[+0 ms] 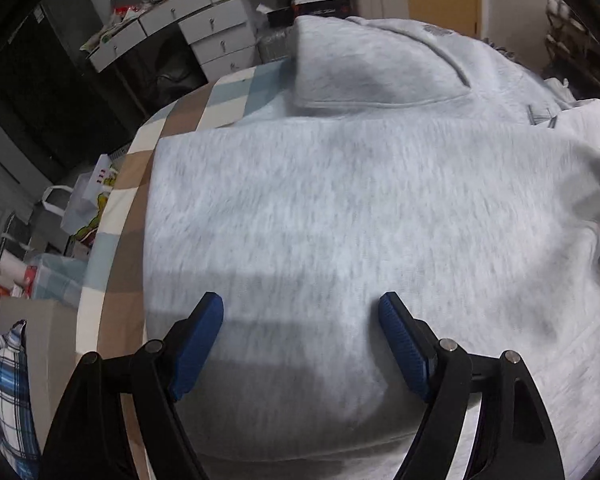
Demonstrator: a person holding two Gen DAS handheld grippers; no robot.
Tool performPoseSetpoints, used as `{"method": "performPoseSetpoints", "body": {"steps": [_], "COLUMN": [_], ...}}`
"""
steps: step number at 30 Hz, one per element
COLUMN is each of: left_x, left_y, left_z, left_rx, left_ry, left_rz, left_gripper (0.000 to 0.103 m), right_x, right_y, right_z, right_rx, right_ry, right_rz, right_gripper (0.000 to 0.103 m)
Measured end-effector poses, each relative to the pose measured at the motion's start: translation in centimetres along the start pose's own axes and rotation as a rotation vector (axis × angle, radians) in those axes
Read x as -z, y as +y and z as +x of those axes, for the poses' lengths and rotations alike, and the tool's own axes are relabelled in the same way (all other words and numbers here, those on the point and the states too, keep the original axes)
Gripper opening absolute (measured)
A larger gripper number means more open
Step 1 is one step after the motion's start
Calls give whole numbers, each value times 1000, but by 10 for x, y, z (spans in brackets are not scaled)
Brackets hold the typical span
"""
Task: Fold large clothes
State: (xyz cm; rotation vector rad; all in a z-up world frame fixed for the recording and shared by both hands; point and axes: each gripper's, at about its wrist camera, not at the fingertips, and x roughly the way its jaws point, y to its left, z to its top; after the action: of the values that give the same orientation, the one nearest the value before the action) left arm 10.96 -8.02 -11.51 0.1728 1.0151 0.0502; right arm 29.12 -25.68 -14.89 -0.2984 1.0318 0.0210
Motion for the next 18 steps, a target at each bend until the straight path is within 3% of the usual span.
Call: {"method": "performPoseSetpoints", "body": {"steps": [2,6,8,9,10,11,13,16,18], "left_x": [1,4,8,10,13,13,16,14,14], "left_y": [9,37,41,38,32,29,35,55,63], "left_z": [3,-11,-1,7,10,10,5,-12,-14], "left_rx": [52,167,158,119,60,52,64,141,154], "left_ry": [-3,-25,11,34,37,32,33,25,38], "left_rz": [-13,-137,-148,-118,-69,-49,-61,-144,-176], "left_gripper": [77,77,77,77,77,77,77,77,77], "right_x": [-1,12,26,31,38,38,26,-8,-46], "right_y": [-2,-14,-7,-6,-3,-2,-4,-3,8], "right_z": [-6,-34,-23,-13,-14,-14,-11,-37,-53], "right_rx": [-24,-120,-91,-74,-65,-56,-69,-117,-162], "right_ry": [-6,-61,-8,28,-19,-26,33,-42,-100], "right_rz": [11,102,77,53,48,52,72,94,86], "right_gripper": [65,67,71,73,73,76,75,75,76]}}
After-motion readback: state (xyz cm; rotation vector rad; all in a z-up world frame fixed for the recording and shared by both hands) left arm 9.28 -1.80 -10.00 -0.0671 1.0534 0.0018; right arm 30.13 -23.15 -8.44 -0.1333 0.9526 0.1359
